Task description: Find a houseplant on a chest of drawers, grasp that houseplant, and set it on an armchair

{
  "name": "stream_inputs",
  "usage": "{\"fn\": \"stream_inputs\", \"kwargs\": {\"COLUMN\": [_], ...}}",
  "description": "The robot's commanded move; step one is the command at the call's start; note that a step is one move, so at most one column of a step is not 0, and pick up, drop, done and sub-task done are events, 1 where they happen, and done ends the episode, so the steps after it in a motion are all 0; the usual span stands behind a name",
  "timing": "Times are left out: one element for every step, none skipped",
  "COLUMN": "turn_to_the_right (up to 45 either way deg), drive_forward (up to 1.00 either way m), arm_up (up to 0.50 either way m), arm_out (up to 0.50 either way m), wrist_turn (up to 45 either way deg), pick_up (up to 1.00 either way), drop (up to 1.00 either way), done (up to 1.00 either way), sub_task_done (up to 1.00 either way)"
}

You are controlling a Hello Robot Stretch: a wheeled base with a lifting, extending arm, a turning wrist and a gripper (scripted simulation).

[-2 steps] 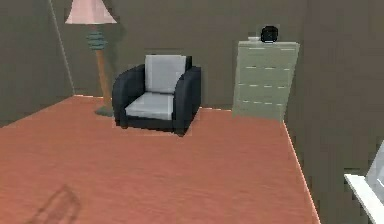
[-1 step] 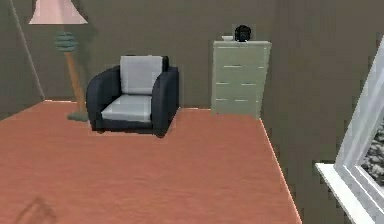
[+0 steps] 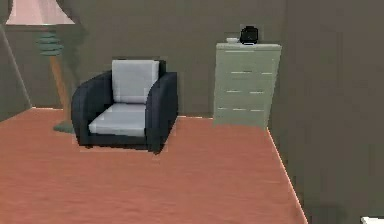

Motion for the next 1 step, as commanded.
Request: {"fn": "stream_inputs", "kwargs": {"turn_to_the_right": [-30.0], "drive_forward": [0.0], "arm_up": [0.0], "arm_out": [0.0], "wrist_turn": [0.0], "pick_up": [0.0], "drop": [0.0], "done": [0.0], "sub_task_done": [0.0]}}
